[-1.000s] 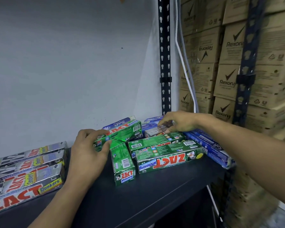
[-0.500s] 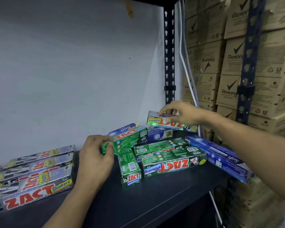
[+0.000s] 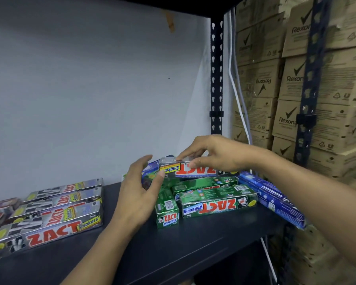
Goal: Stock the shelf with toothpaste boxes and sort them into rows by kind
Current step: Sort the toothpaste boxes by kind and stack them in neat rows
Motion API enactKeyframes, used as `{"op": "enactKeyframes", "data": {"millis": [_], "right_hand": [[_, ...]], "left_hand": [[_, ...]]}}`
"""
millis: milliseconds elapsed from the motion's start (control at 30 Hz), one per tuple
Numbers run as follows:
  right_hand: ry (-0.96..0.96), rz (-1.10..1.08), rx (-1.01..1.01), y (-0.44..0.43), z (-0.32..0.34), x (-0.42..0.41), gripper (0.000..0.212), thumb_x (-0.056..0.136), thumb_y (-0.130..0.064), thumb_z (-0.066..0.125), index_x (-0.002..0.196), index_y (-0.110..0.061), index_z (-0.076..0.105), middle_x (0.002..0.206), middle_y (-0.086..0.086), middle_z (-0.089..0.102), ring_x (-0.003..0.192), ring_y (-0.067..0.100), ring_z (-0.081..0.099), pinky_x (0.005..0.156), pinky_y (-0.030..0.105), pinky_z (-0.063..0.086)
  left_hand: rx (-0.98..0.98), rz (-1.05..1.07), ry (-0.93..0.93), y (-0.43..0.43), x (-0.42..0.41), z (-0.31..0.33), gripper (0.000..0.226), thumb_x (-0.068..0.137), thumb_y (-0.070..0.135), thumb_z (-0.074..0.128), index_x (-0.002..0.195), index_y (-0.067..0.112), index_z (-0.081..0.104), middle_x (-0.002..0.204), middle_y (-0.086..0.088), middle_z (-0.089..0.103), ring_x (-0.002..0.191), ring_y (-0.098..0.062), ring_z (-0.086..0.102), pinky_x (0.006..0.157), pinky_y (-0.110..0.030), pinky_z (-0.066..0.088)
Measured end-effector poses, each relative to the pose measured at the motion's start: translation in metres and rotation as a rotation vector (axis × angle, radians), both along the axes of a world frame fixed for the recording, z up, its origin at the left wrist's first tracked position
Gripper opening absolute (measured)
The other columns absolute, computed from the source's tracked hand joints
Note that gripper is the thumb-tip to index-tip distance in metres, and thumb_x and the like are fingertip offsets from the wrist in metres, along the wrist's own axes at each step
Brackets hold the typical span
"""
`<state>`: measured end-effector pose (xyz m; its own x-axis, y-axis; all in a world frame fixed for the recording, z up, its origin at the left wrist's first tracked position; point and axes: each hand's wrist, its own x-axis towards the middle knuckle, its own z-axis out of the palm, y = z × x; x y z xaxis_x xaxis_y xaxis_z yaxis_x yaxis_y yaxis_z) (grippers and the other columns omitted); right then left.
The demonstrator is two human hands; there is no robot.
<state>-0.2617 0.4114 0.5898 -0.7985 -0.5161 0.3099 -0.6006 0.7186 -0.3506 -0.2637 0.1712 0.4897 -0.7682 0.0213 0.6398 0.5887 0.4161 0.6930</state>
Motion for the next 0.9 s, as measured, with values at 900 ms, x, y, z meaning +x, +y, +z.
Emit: {"op": "enactKeyframes", "data": {"millis": [900], "right_hand": [[-0.054,0.1,-0.687,-0.173,-0.145,0.091,0.052,0.088,-0.026,0.076,0.129,-0.051,0.057,0.123,-0.019,0.063,0.109,0.009,0.065,0.096,0.039,0.054]], "left_hand": [[0.589,0.346,-0.216,-0.169,0.153,-0.032,0.031,0.094,0.037,0.066,0.12,0.019,0.063,0.098,0.002,0.066,0.07,-0.007,0.069,0.065,-0.036,0.061]]}}
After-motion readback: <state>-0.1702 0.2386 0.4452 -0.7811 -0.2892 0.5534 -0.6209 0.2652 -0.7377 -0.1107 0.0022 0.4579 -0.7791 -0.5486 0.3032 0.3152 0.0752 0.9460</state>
